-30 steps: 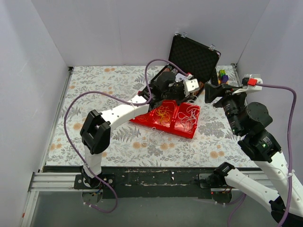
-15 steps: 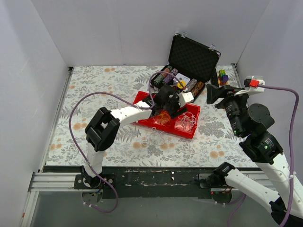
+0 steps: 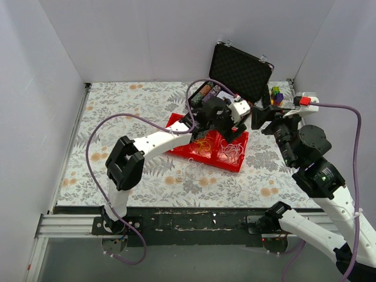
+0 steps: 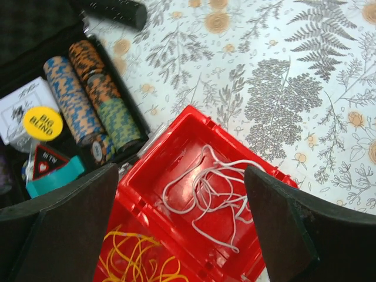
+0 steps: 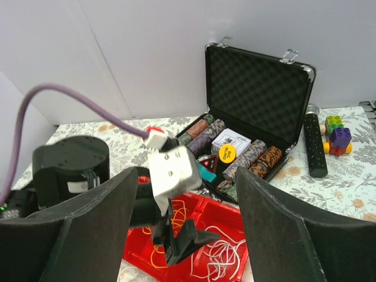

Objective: Untangle the cables

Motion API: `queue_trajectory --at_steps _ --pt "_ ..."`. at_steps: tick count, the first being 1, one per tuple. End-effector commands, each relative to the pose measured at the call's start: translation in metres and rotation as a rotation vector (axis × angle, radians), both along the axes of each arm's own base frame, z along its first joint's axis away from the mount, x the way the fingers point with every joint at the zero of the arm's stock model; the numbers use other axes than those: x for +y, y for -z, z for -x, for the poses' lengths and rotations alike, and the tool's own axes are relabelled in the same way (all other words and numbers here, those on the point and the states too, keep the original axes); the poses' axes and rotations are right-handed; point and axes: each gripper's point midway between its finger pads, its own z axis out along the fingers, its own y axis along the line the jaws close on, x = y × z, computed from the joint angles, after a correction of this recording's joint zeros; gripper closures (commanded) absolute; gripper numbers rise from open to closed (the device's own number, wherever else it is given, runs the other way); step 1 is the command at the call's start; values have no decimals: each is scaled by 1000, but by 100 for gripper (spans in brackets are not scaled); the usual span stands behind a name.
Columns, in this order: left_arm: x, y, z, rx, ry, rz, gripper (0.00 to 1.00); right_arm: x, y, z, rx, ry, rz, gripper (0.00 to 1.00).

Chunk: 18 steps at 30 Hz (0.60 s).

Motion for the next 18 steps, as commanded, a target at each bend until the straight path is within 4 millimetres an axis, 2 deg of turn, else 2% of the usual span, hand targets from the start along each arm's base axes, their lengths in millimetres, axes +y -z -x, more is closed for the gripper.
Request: queue_trajectory --at_steps 1,6,8,10,13,16,18 --pt "57 -36 -26 57 -213 31 10 20 15 -3 46 -84 29 24" --pt "166 -47 -67 140 -468 90 7 60 56 -3 153 -263 63 20" --pt "218 -66 -79 115 -564 134 6 82 79 -3 230 -354 84 17" --pt "261 -73 -83 116 -631 163 3 105 107 -2 346 -439 95 16" --pt "317 -76 -80 120 -727 167 2 133 153 9 529 -529 99 14" --pt "349 -66 -70 154 -783 141 2 151 202 24 672 -537 135 13" --pt "362 -58 -62 183 -794 136 2 158 232 37 749 -540 154 14"
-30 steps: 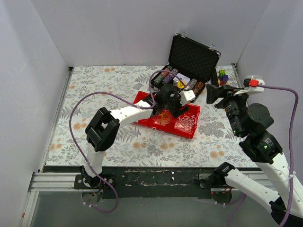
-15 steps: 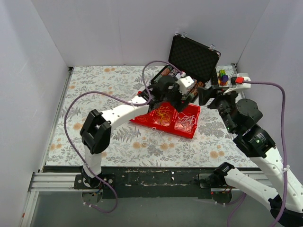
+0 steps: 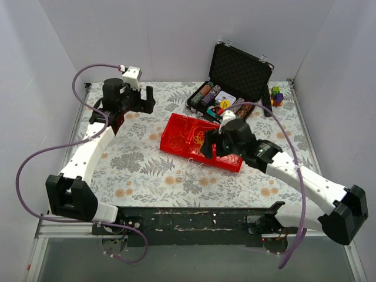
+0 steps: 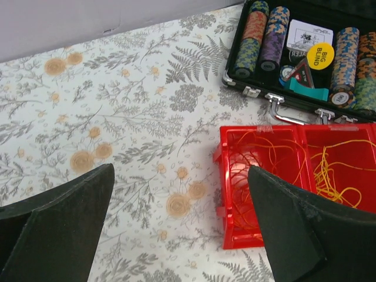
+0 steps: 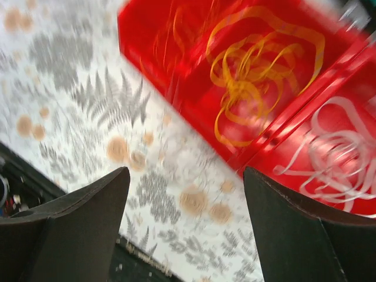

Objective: Untangle the cables

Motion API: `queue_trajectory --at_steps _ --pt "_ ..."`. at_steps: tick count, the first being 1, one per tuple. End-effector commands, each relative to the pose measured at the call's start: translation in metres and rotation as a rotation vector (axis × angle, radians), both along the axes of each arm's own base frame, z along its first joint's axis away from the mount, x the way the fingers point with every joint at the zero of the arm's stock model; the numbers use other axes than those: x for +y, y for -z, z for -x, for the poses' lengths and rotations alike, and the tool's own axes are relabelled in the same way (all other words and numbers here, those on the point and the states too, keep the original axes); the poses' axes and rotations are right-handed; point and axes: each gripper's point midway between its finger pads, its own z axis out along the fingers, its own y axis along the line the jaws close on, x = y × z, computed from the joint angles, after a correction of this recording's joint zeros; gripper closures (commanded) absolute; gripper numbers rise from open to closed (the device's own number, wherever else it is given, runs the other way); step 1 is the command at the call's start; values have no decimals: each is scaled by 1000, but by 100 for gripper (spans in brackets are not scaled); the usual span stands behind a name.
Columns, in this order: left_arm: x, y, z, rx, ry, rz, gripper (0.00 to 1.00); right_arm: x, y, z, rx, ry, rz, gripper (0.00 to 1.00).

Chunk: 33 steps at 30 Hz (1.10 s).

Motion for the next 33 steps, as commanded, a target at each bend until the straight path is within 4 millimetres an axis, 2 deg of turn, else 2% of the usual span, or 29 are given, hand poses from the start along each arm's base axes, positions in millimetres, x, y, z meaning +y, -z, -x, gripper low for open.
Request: queue_trajectory --at_steps 1,3,5,9,19,23,26,27,28,31,33 --pt "14 20 32 95 30 21 2 25 56 42 195 -59 16 14" --pt "18 21 41 94 39 26 2 36 74 53 228 -82 24 15" --pt "19 23 50 93 50 26 2 50 83 62 232 -110 30 16" --pt "18 29 67 101 77 24 2 65 111 65 255 -108 85 22" --pt "20 34 95 78 108 8 2 77 143 36 194 -58 180 37" --pt "21 34 100 61 115 -3 2 81 148 31 189 -49 183 50" --pt "21 36 102 55 119 -6 2 83 147 29 185 -37 167 77" --pt "21 38 104 56 120 -5 2 84 144 29 183 -35 160 92" --pt "21 36 104 49 121 -3 2 83 142 28 179 -30 163 99" --pt "20 37 103 42 123 4 2 81 114 24 127 -27 148 99" --pt "19 39 101 47 123 8 2 78 83 22 56 -40 120 99"
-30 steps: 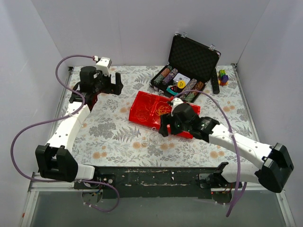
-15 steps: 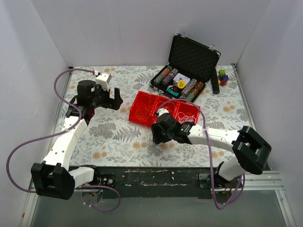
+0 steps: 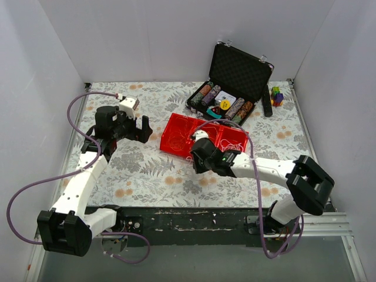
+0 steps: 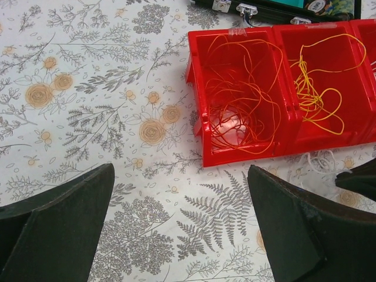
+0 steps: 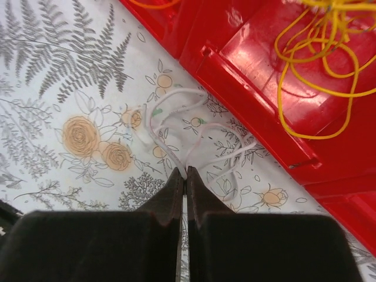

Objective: Untangle the cables

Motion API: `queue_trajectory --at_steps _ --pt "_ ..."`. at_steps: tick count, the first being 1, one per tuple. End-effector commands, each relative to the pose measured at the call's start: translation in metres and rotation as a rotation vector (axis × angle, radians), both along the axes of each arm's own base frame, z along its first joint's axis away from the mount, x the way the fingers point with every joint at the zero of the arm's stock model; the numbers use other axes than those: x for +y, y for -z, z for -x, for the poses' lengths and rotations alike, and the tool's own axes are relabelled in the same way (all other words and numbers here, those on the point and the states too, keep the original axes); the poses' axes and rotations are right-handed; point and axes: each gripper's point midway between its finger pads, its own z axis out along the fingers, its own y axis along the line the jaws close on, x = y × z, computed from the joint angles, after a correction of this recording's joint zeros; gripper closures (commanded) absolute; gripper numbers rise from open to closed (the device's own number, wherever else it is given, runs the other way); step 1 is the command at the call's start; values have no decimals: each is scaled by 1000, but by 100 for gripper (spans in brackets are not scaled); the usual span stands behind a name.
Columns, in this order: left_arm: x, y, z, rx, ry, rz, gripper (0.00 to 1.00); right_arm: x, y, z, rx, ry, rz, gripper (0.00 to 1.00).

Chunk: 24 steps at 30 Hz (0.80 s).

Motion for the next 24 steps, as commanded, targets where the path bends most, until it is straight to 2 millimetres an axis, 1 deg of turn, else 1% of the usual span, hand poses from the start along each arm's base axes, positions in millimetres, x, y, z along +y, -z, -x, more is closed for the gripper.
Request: queue_trajectory --at_steps 1,3,5,8,14,18,20,24 --pt "-3 -9 -1 -39 19 13 2 6 -95 -20 -214 -6 -131 99" --pt "-6 -12 -3 -35 23 29 2 -5 -129 -23 -304 -3 -163 99" --pt "-9 -15 -4 -35 36 42 3 -19 -157 -24 -371 5 -175 99" --pt "-10 -16 -7 -30 33 51 4 -43 -190 -26 -433 61 -170 99" --pt "-10 -21 -10 -34 35 47 4 -99 -220 -37 -499 198 -152 99" --pt "-12 -18 -10 -23 43 50 4 -132 -262 -43 -599 274 -185 99" --pt "-13 -17 -10 -17 46 53 4 -141 -289 -44 -643 281 -205 99" --pt "-13 -16 -11 -12 51 51 5 -149 -348 -38 -745 277 -301 99"
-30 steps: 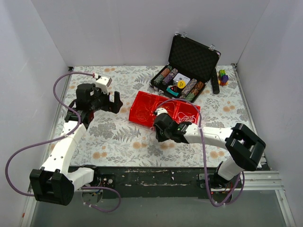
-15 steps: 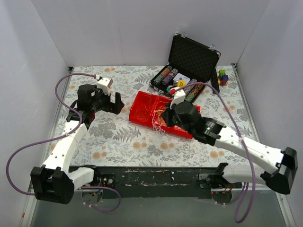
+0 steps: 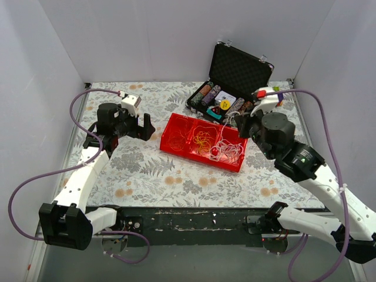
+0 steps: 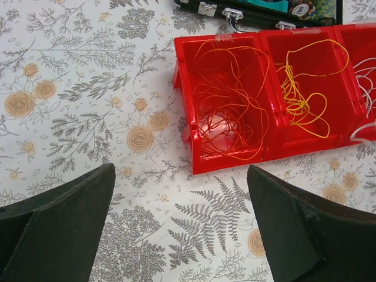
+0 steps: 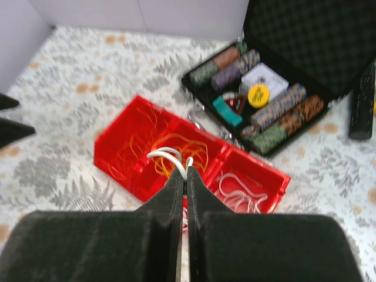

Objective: Untangle the cables

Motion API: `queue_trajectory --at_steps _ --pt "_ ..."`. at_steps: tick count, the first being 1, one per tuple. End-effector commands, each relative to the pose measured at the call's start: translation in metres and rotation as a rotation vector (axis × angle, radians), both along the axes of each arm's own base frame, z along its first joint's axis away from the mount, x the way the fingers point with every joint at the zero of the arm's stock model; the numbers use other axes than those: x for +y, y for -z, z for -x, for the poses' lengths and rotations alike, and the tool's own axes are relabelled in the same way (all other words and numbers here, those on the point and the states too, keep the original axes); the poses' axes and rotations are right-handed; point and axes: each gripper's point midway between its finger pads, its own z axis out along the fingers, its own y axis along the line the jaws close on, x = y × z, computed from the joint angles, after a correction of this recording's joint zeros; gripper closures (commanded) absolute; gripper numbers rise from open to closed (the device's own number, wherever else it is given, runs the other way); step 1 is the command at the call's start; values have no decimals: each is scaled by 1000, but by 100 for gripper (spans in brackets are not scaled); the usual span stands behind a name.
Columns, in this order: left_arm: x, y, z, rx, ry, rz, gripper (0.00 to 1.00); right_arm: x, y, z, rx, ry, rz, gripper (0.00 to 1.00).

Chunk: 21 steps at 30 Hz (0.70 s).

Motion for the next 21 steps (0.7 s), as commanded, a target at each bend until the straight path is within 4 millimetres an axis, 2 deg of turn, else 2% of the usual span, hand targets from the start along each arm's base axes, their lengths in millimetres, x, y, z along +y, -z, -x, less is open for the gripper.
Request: queue_trajectory --at_steps 1,4,6,12,17,21 --pt "-3 -17 -3 -33 16 15 5 -17 -90 7 -192 3 -108 99" --pt "-3 -15 -3 -28 16 15 5 -21 -105 6 -219 18 -105 99" --pt "-3 -16 -2 -28 17 15 5 -21 -99 3 -213 28 -80 99" --pt "-4 -12 0 -15 17 23 5 -22 -66 -7 -175 59 -42 99" --pt "-4 -12 -1 -12 19 24 4 -26 -36 -22 -140 86 -11 99" --pt "-5 -12 -2 -12 19 24 5 -30 -23 -35 -121 101 -2 99"
